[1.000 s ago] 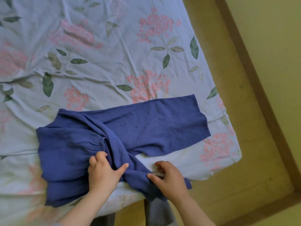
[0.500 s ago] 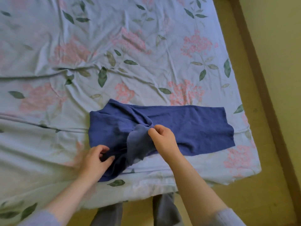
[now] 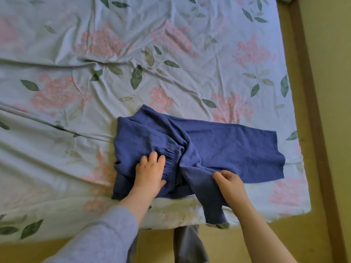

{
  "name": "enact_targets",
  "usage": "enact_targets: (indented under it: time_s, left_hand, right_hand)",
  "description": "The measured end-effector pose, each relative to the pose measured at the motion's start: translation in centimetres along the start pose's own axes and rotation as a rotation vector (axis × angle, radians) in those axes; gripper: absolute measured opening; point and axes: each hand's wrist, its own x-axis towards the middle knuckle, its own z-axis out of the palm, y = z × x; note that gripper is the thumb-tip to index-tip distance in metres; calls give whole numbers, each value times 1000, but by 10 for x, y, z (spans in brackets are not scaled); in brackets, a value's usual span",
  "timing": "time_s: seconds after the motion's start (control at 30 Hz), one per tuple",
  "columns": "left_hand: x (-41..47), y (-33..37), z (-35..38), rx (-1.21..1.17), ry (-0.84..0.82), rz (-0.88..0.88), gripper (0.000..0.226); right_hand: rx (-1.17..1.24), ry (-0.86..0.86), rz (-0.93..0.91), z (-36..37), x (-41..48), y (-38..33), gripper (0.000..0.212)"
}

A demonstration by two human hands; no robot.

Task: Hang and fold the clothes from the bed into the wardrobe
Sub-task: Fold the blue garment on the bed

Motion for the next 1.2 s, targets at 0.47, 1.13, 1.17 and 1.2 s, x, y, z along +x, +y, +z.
enact_targets:
  time_s: [0.47,1.13,1.17,1.2]
  left_hand:
    - [31,57,-4,-268,-86,-416,88]
    - [-51,-239,-77,-744,444,-807,10]
    - [-53,-250,-77,-720,451,-823,19]
    - [-55,-259,-76,-681,442,-827,29]
  right_hand:
    - [65,48,152,-2,8,23,26]
    - [206,-170,-44,63,-45,-140,26]
    - [192,-169,-54,73,-48,-150,25]
    - [179,-170,-62,82,-51,-159,22]
